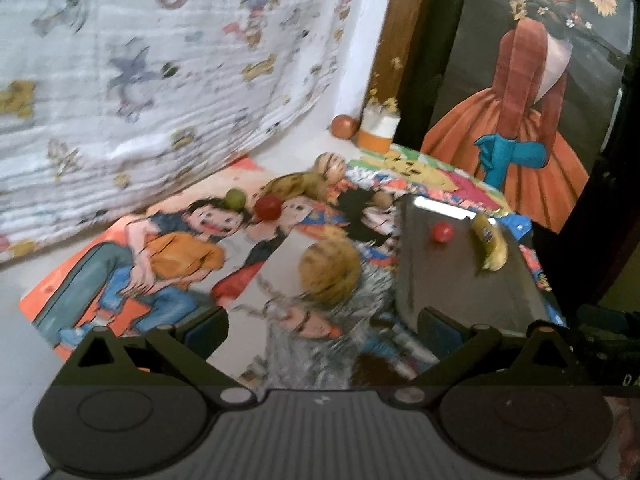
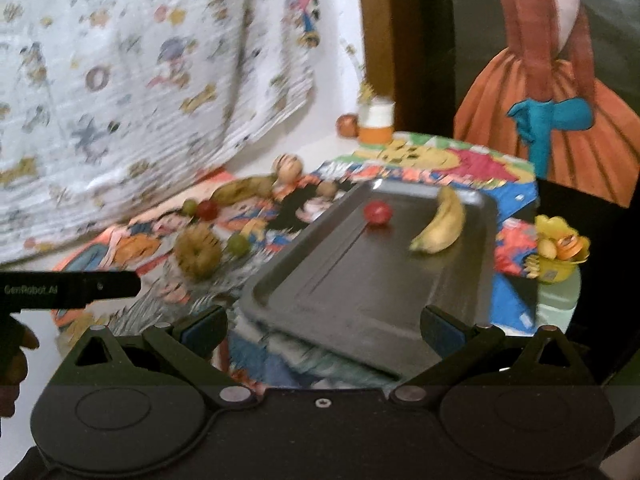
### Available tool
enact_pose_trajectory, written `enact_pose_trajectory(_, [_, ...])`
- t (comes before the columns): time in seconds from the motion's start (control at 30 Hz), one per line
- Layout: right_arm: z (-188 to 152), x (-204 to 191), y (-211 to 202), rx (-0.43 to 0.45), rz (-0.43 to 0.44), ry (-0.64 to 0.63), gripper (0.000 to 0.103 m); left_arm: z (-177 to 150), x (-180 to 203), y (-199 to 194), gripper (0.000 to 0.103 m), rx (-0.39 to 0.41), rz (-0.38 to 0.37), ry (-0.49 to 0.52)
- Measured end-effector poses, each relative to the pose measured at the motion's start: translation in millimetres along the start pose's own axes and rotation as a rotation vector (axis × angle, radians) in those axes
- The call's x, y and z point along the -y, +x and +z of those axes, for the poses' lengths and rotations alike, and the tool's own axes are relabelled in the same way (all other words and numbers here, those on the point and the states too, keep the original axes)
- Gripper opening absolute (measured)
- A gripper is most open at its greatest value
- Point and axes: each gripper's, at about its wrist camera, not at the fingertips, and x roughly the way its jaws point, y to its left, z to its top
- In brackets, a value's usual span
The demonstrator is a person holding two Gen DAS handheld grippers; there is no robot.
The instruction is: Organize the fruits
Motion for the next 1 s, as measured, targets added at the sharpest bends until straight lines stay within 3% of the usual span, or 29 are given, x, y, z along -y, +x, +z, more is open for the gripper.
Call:
enact_pose_trajectory(0.57, [2, -63, 30, -0.144, 0.096, -0.274, 0.102, 1, -70, 5, 0.103, -0.047, 0.079, -0.091])
enact_pose_trajectory(0.77, [8, -60, 14, -0.218, 0.150, -0.255, 0.102, 7, -80, 8, 0.103, -0.051, 0.067, -0.099])
enact_pose_trajectory(1.0, [39, -74, -20, -0.190, 0.181, -0.278, 0.102, 21, -90, 10, 0.103, -0.071, 0.043, -0.053])
